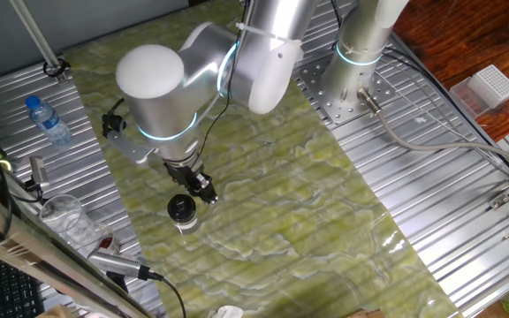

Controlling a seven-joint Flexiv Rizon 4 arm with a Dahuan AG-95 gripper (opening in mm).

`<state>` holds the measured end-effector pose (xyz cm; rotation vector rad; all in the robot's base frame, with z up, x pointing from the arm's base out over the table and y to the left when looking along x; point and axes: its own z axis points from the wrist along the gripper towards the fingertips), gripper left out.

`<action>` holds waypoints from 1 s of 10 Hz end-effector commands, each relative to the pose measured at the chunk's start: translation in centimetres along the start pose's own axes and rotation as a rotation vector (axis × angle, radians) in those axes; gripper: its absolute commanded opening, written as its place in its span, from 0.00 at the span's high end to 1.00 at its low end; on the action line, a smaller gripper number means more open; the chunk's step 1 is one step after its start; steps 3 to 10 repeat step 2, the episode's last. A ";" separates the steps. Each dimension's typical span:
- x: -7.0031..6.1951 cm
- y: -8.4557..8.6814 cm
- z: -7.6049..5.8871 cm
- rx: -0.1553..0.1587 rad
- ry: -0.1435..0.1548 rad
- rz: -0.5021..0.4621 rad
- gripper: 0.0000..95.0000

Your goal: Screw the lid onto the jar

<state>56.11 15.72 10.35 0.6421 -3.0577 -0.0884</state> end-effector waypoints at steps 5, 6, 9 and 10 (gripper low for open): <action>0.6 0.1 0.1 0.000 0.005 -0.008 0.20; 0.6 0.1 0.1 0.000 0.005 -0.008 0.20; 0.6 0.1 0.1 0.000 0.005 -0.008 0.20; 0.6 0.1 0.1 0.000 0.005 -0.008 0.20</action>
